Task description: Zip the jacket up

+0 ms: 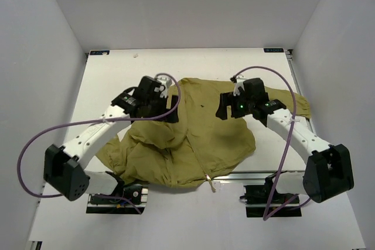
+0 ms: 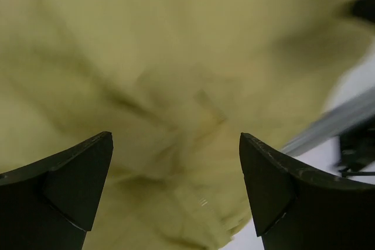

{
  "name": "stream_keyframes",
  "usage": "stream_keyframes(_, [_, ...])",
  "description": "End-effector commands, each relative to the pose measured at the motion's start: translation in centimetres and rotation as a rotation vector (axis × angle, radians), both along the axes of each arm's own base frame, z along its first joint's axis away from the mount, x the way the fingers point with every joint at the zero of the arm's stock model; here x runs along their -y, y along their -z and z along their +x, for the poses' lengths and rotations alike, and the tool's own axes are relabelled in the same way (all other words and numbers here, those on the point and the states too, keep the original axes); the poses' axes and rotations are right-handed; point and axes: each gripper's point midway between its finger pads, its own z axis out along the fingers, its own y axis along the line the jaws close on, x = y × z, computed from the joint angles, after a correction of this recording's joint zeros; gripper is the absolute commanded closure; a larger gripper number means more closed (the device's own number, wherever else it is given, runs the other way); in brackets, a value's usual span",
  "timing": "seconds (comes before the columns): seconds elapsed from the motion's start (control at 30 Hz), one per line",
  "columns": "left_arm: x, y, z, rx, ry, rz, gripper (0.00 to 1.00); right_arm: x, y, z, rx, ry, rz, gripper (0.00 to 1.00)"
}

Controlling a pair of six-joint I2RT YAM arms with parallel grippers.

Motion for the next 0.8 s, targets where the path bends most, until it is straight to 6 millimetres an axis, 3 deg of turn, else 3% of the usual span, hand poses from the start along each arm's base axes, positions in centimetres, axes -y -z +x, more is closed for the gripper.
stream_keyframes(0.0, [-2.9,5.6,-2.5,-0.183,-0.088,0.125,0.02,0.3,1.1,-1.2,-0.051,0.036,0.038,0.11])
stream_keyframes(0.17, [-2.6,10.3,-3.1,-0.288,-0.052,0.219,0.02,0.6,3.9,-2.3,-0.14,0.036,0.011,0.11])
stream_keyframes(0.23, [-2.2,10.8,-2.6,-0.303,-0.04,0.228,0.06,0.7,4.7,-2.5,-0.159,0.039,0.003,0.11])
stream_keyframes(0.27, [-1.8,11.1,-2.6,-0.313,-0.024,0.223,0.16,0.8,5.4,-2.7,-0.178,0.041,-0.004,0.11])
stream_keyframes(0.3, [-1.4,11.4,-2.5,-0.325,-0.009,0.22,0.39,0.8,5.7,-2.8,-0.183,0.041,-0.006,0.11])
stream_keyframes(0.37, [-1.2,10.5,-1.1,-0.283,-0.038,0.22,1.0,0.8,6.4,-2.9,-0.205,0.041,-0.017,0.11])
stream_keyframes(0.43, [-1.3,8.9,0.7,-0.216,-0.1,0.217,1.0,0.9,6.8,-2.8,-0.208,0.038,-0.028,0.11])
stream_keyframes(0.53, [-1.5,4.3,6.0,-0.04,-0.203,0.158,1.0,1.0,7.5,-2.4,-0.216,0.035,-0.047,0.11])
stream_keyframes(0.57, [-2.2,1.4,9.0,0.029,-0.251,0.106,1.0,0.9,7.7,-2.2,-0.221,0.034,-0.052,0.11])
stream_keyframes(0.6, [-2.7,0.2,10.8,0.061,-0.255,0.087,1.0,0.9,7.8,-2.0,-0.223,0.036,-0.054,0.11])
stream_keyframes(0.63, [-3.3,0.8,13.2,0.057,-0.283,0.091,1.0,0.7,7.6,-1.6,-0.214,0.029,-0.056,0.11])
stream_keyframes(0.67, [-5.9,0.4,16.1,0.07,-0.356,0.089,1.0,0.8,8.0,-1.4,-0.22,0.034,-0.067,0.11])
stream_keyframes(0.7, [-6.4,-3.1,19.5,0.154,-0.379,0.051,1.0,0.8,8.0,-1.0,-0.216,0.04,-0.072,0.11])
stream_keyframes(0.73, [-7.4,-3.6,21.9,0.171,-0.407,0.029,1.0,0.7,7.8,-0.5,-0.203,0.039,-0.075,0.11])
stream_keyframes(0.77, [-9.5,0.0,25.6,0.114,-0.455,0.042,1.0,0.8,8.3,-0.2,-0.211,0.043,-0.088,0.11])
